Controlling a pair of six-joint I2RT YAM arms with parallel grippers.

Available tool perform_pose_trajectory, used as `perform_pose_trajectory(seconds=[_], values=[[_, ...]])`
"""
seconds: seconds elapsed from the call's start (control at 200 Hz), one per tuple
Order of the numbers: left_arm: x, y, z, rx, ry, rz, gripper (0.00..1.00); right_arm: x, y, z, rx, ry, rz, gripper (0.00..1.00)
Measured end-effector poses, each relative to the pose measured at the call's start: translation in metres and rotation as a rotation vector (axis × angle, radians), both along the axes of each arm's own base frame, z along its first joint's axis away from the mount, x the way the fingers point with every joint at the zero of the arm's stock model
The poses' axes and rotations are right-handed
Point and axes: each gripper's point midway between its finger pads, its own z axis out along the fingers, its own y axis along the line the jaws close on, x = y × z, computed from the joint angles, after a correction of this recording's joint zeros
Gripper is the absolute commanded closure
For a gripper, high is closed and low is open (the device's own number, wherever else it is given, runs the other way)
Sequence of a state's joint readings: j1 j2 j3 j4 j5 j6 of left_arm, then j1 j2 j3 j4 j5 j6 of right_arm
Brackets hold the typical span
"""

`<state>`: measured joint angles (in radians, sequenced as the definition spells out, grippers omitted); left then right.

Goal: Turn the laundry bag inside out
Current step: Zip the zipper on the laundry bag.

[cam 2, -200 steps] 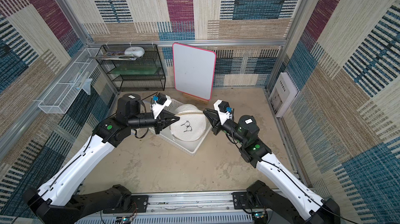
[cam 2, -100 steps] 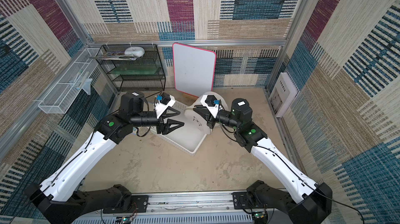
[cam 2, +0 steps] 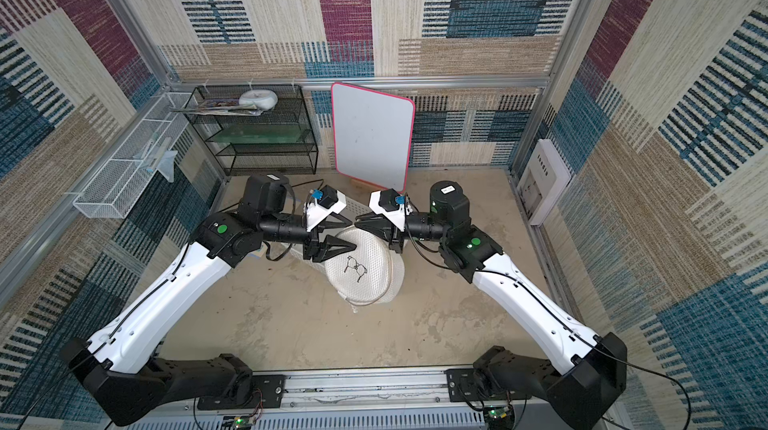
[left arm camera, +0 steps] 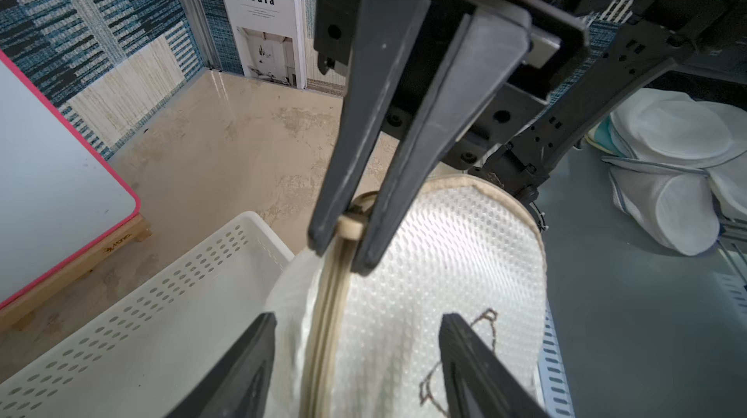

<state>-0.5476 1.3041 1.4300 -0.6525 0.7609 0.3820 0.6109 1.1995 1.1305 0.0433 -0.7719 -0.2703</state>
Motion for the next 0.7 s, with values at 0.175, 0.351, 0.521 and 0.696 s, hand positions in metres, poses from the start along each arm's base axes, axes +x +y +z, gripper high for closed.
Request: perform_pose_trajectory(seconds=[0.175, 0.351, 0.521, 0.696], values=[[0.001, 0.000, -0.002, 0.007, -0.015, -0.007, 0.58, -0.005, 0.005, 0.000, -0.003, -0.001, 0.029, 1.00], [0.004, -0.002, -0.006, 0.016, 0.000, -0.008, 0.92, -0.008, 0.010, -0.002, -0.006, 0.002, 0.046, 1.00], [0.004, -0.003, -0.005, 0.016, -0.004, -0.011, 1.00, -0.006, 0.007, -0.002, -0.005, -0.002, 0.008, 1.00], [0.007, 0.001, -0.006, 0.024, -0.026, 0.022, 1.00, 0.010, -0.014, -0.001, 0.022, 0.001, -0.186, 1.00]])
